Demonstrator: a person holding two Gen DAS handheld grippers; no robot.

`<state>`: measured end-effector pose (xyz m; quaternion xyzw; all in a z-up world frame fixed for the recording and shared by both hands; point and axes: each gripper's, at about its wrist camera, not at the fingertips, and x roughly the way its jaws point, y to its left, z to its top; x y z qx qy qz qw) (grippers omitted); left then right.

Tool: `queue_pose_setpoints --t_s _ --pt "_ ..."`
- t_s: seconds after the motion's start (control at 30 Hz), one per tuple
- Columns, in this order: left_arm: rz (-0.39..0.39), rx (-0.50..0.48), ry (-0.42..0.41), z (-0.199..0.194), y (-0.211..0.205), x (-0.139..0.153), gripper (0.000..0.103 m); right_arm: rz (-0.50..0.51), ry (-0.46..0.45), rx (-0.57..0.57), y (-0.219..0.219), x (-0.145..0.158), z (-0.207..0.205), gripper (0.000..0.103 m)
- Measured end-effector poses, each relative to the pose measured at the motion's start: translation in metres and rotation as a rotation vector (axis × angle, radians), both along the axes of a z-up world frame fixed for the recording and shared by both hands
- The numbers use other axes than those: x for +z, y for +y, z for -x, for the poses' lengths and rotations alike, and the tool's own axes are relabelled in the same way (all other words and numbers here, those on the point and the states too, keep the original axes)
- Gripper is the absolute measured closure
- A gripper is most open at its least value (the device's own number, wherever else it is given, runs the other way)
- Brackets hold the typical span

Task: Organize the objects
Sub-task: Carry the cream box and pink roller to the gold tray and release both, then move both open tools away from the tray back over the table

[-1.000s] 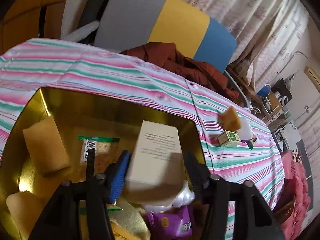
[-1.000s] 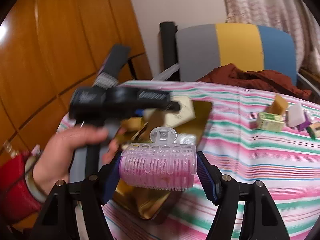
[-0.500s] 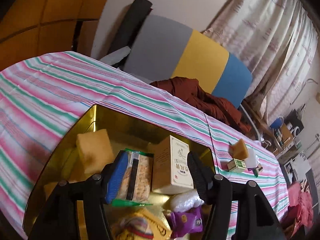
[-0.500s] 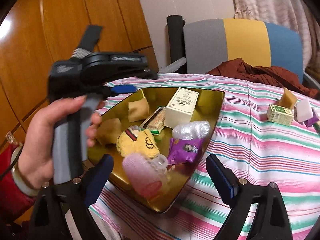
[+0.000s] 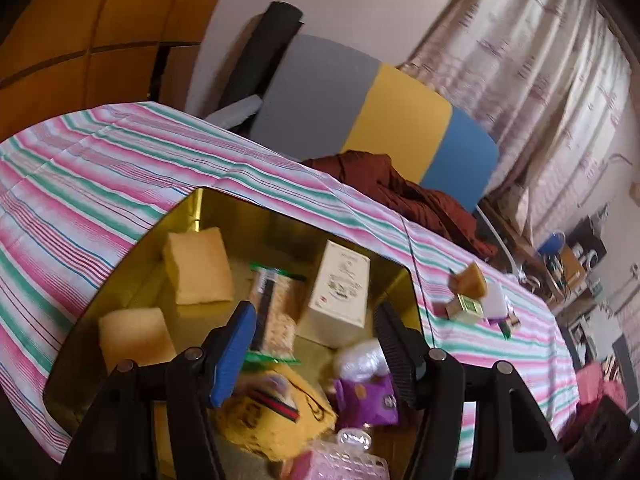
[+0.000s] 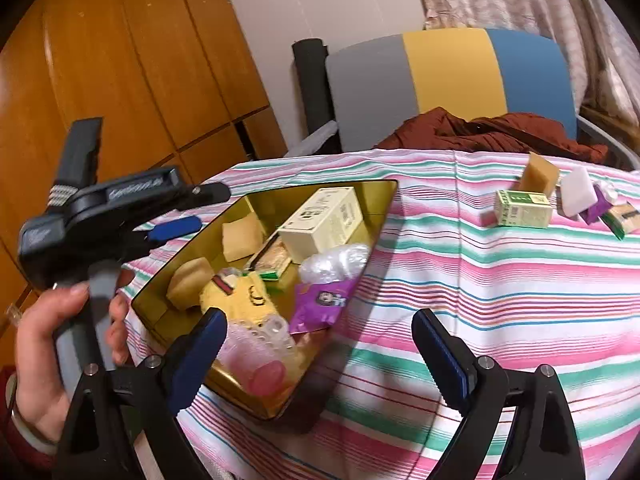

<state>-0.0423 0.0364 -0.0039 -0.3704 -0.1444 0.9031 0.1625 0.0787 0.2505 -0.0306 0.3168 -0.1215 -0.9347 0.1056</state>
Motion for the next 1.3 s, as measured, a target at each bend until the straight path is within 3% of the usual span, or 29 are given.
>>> queue_pose_setpoints --t_s 0.3,0.47,0.83,1.03,1.3 --pt "0.063 -0.146 0.004 -0.023 0.043 -0.007 0.04 0.02 -0.041 -0.097 0.03 -0.007 0.003 0.009" --pt "0.12 -0.177 0.032 -0.035 0.06 -0.005 0.04 -0.004 -0.06 -0.153 0.05 -0.011 0.004 0.008" --pt "0.164 -0.33 0.034 -0.057 0.11 -0.007 0.04 -0.035 -0.116 -0.311 0.114 -0.024 0.003 0.007" --pt "0.185 -0.411 0.002 -0.059 0.144 -0.013 0.04 -0.057 -0.116 -0.444 0.153 -0.028 -0.005 0.007" --pt "0.232 -0.51 -0.026 -0.044 0.191 -0.013 0.04 -0.123 -0.098 -0.528 0.201 -0.03 -0.001 0.007"
